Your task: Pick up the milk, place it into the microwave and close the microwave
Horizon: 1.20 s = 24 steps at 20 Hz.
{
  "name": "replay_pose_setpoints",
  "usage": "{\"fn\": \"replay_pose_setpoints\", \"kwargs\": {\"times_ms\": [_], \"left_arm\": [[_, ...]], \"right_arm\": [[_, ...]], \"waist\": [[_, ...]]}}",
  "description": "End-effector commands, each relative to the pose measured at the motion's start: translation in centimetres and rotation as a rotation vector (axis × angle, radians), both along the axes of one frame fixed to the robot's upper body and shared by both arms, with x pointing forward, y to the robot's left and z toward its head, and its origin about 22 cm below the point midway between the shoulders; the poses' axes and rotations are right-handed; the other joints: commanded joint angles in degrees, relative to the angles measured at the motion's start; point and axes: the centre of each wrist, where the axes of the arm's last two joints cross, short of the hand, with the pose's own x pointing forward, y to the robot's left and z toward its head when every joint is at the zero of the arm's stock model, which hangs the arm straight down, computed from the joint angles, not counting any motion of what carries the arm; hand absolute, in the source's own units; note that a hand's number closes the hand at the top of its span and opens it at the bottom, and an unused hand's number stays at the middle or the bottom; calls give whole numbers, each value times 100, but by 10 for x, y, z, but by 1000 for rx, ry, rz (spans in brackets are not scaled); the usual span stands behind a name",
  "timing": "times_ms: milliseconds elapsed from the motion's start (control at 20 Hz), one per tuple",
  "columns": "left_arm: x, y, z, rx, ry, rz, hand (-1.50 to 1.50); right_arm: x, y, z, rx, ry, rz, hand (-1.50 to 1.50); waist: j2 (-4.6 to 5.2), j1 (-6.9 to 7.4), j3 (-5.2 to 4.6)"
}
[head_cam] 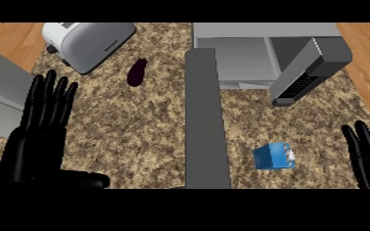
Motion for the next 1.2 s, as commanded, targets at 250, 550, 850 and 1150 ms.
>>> {"fn": "replay_pose_setpoints", "kwargs": {"times_ms": [250, 550, 850, 1150], "left_arm": [[-47, 4, -37, -81, 46, -18, -150], [-52, 3, -41, -67, 30, -12, -150], [-72, -2, -57, -69, 20, -30, -150], [-94, 1, -68, -71, 33, -18, -150]], "right_arm": [[-28, 9, -38, 41, 83, -41, -150], [-26, -4, -69, 22, 115, -47, -150], [-19, -15, -94, 70, 149, -67, -150], [-22, 4, -143, 46, 164, -141, -150]], "waist": [[5, 85, 23], [14, 91, 24], [17, 122, 23], [12, 120, 23]]}}
